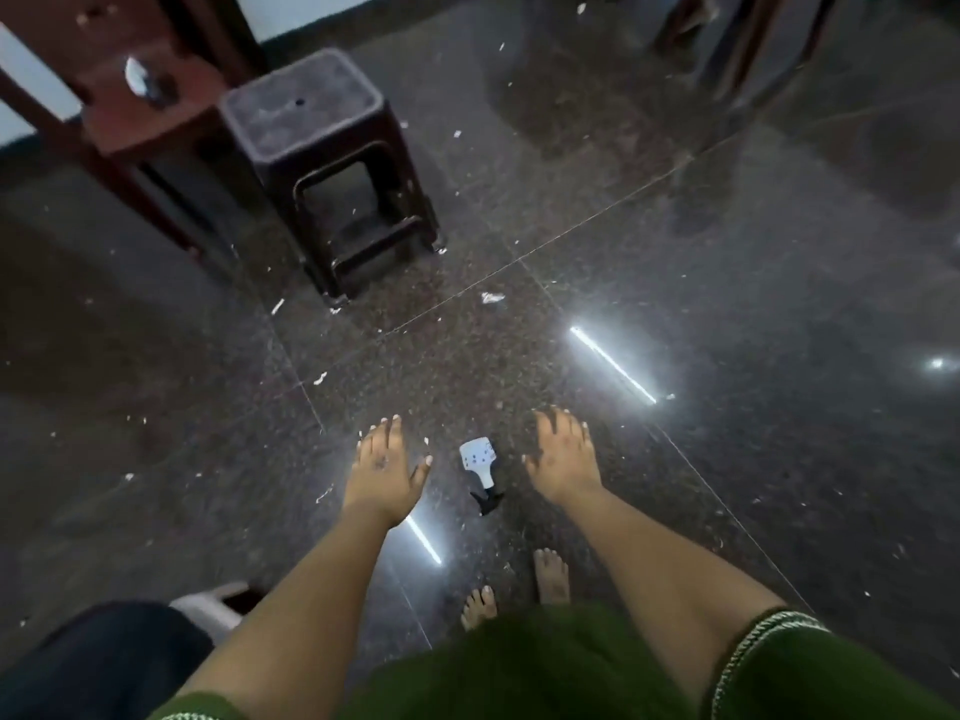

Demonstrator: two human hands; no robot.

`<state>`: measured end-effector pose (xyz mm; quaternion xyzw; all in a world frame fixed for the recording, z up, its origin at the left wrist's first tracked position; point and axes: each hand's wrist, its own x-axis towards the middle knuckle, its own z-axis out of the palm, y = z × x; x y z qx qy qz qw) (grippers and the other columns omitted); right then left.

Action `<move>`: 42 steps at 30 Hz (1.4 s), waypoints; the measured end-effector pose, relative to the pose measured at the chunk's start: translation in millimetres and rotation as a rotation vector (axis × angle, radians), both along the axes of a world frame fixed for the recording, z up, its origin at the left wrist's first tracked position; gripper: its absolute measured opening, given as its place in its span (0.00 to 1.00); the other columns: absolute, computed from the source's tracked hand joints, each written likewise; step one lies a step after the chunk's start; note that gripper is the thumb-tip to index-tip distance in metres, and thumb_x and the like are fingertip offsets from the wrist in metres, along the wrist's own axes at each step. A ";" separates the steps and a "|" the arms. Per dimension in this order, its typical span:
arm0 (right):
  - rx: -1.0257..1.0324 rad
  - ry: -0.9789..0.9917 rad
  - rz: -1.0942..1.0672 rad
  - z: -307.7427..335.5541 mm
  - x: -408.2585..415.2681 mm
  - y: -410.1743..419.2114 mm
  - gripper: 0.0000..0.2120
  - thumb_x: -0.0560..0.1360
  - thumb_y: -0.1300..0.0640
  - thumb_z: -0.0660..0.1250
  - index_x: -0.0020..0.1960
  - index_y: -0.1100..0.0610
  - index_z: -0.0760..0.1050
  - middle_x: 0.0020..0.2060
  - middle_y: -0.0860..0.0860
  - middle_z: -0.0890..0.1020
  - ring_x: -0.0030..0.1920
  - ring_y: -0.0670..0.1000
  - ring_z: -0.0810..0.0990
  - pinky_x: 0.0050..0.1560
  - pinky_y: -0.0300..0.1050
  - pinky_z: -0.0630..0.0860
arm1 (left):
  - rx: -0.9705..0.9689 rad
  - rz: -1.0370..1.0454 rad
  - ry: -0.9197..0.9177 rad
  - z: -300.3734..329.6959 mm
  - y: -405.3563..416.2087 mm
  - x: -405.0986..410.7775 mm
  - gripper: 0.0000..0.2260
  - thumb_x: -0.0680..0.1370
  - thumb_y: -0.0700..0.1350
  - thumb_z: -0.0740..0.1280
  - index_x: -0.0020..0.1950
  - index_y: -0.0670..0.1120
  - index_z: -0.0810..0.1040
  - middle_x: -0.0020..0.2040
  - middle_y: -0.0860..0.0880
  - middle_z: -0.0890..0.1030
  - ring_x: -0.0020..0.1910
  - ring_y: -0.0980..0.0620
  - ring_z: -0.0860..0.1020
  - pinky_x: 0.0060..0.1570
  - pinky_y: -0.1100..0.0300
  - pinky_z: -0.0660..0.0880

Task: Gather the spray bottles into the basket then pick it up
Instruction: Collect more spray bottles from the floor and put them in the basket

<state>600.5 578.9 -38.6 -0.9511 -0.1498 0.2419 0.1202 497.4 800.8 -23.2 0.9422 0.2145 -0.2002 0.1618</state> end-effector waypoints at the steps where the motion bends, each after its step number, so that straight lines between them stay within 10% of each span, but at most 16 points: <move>1: 0.003 0.019 0.020 -19.2 7.7 10.7 0.32 0.76 0.50 0.63 0.75 0.54 0.53 0.76 0.57 0.56 0.76 0.58 0.53 0.77 0.56 0.48 | -0.020 0.037 0.017 -16.7 0.9 6.0 0.34 0.80 0.58 0.54 0.78 0.42 0.46 0.79 0.42 0.53 0.77 0.43 0.51 0.75 0.49 0.53; 17: -0.146 0.232 0.403 -422.0 68.7 118.8 0.36 0.71 0.60 0.71 0.73 0.55 0.57 0.71 0.56 0.62 0.71 0.57 0.61 0.67 0.51 0.66 | -0.658 0.879 0.212 -428.3 -19.4 88.1 0.30 0.80 0.49 0.62 0.77 0.40 0.52 0.73 0.39 0.67 0.69 0.39 0.69 0.63 0.52 0.69; 23: -0.164 0.347 0.512 -510.8 72.5 131.2 0.44 0.66 0.60 0.75 0.75 0.49 0.54 0.73 0.53 0.61 0.74 0.58 0.55 0.67 0.60 0.67 | -1.055 1.384 0.222 -523.5 -30.3 94.0 0.20 0.81 0.54 0.56 0.61 0.40 0.77 0.55 0.42 0.81 0.49 0.42 0.79 0.49 0.51 0.78; 26: -0.134 0.274 0.513 -527.9 69.5 132.2 0.36 0.71 0.64 0.69 0.73 0.48 0.57 0.70 0.53 0.65 0.70 0.59 0.60 0.65 0.58 0.69 | -1.070 1.414 0.229 -530.3 -33.4 99.2 0.18 0.82 0.53 0.55 0.59 0.41 0.75 0.43 0.45 0.78 0.37 0.49 0.75 0.34 0.56 0.74; 29: -0.078 0.286 0.392 -525.7 76.5 132.4 0.32 0.70 0.58 0.68 0.71 0.49 0.59 0.65 0.53 0.69 0.65 0.59 0.64 0.61 0.56 0.71 | -1.001 1.366 0.205 -526.4 -30.9 106.8 0.18 0.81 0.52 0.57 0.60 0.41 0.76 0.48 0.44 0.81 0.45 0.46 0.79 0.43 0.53 0.78; 34: 0.095 0.329 -0.141 -477.2 94.2 118.8 0.36 0.69 0.51 0.72 0.71 0.55 0.60 0.65 0.57 0.71 0.66 0.61 0.69 0.63 0.54 0.70 | -0.108 1.159 0.023 -479.2 -25.4 118.5 0.39 0.70 0.64 0.66 0.73 0.47 0.57 0.73 0.44 0.60 0.69 0.41 0.61 0.66 0.44 0.62; 38: 0.218 0.419 -0.501 -425.8 110.3 106.5 0.38 0.71 0.48 0.71 0.75 0.54 0.57 0.69 0.59 0.70 0.67 0.59 0.71 0.62 0.47 0.71 | -0.518 1.601 -0.136 -423.9 -36.6 139.2 0.51 0.66 0.60 0.75 0.77 0.46 0.47 0.74 0.41 0.61 0.72 0.41 0.64 0.68 0.45 0.65; 42: 0.340 0.502 -0.660 -374.3 104.2 96.0 0.31 0.70 0.44 0.71 0.70 0.48 0.67 0.66 0.55 0.75 0.61 0.56 0.76 0.59 0.44 0.74 | -0.900 1.414 -0.263 -367.3 -45.3 153.9 0.22 0.76 0.49 0.69 0.65 0.41 0.70 0.58 0.46 0.78 0.45 0.53 0.77 0.40 0.68 0.75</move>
